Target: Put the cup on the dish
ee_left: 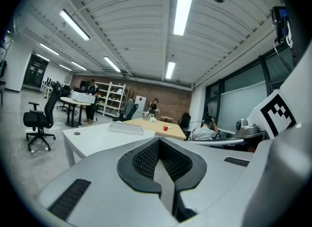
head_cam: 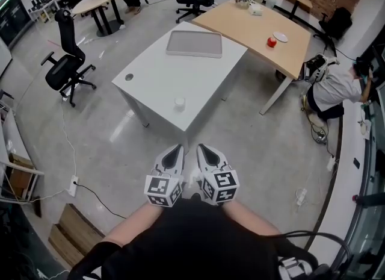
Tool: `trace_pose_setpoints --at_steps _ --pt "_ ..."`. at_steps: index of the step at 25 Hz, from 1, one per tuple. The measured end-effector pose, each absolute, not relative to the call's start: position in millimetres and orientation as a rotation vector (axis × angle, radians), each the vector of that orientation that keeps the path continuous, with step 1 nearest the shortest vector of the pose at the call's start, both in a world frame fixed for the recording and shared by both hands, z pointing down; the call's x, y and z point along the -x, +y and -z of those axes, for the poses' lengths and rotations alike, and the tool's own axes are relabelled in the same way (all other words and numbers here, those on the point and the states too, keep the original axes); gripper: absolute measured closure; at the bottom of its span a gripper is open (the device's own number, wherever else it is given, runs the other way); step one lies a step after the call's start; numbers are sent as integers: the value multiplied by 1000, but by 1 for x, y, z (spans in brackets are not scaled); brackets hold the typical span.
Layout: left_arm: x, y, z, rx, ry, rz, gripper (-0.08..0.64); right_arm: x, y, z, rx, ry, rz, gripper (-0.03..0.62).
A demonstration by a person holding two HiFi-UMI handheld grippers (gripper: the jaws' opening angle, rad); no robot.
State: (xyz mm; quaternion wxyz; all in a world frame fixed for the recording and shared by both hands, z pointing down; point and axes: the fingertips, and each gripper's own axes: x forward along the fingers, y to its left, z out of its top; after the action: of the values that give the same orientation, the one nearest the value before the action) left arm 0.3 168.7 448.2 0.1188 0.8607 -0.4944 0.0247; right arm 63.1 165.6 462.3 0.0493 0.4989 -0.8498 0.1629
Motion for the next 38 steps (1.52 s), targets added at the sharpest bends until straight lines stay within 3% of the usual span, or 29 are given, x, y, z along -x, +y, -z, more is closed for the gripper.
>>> trace_pose_setpoints --at_steps 38 --pt "49 2 -484 -2471 -1309 -112 563 -14 13 -498 -1547 -2448 -585 578"
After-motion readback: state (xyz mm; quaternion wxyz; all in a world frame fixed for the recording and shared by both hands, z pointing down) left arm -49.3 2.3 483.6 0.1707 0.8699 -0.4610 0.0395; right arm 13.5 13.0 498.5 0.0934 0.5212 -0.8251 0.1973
